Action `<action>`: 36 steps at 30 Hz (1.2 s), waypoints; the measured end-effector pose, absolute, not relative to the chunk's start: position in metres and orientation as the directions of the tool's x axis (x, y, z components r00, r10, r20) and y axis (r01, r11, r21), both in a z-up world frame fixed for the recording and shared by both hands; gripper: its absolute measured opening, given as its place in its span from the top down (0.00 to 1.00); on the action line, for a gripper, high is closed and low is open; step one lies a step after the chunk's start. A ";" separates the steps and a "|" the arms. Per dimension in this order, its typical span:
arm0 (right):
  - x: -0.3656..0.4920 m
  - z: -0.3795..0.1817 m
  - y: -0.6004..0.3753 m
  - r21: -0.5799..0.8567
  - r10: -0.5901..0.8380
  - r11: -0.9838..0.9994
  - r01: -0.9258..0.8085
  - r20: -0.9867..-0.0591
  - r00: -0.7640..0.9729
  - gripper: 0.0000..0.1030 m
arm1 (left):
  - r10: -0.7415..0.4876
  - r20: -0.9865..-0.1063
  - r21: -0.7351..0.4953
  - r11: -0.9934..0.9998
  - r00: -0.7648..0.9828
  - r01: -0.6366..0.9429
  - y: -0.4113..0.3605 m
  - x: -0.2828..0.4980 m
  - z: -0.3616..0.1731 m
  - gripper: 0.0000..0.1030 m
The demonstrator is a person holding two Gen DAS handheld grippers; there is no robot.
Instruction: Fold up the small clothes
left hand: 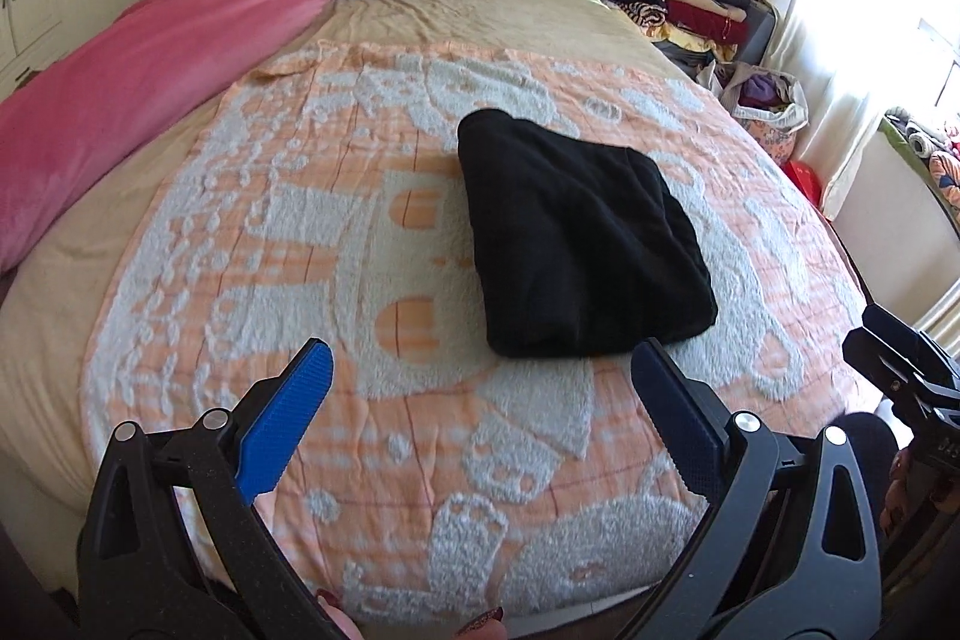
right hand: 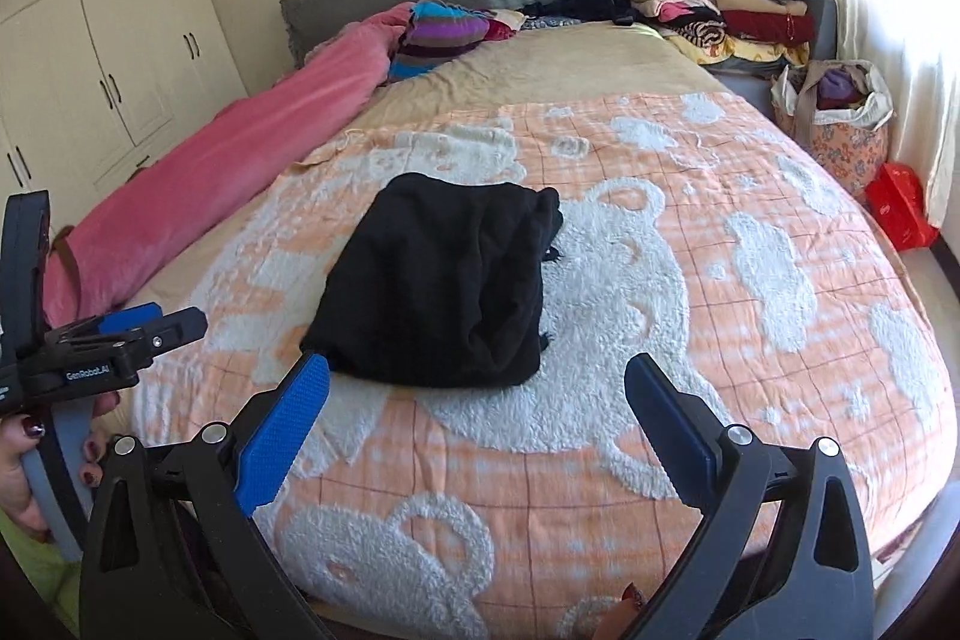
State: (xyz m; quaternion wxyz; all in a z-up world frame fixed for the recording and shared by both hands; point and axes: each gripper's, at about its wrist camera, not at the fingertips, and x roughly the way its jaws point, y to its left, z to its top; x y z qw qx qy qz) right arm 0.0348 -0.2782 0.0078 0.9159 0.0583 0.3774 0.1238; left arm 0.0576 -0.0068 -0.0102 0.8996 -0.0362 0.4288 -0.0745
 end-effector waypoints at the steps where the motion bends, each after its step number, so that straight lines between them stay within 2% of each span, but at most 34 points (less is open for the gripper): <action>1: 0.034 0.007 -0.276 0.203 0.280 0.960 -0.193 -0.680 0.677 0.05 | -0.154 -0.775 -0.118 0.988 0.613 0.099 -0.006 0.055 -0.014 0.09; 36: 0.031 0.007 -0.273 0.168 0.238 0.971 -0.169 -0.679 0.694 0.05 | -0.135 -0.771 -0.103 0.991 0.623 0.087 -0.010 0.040 -0.008 0.09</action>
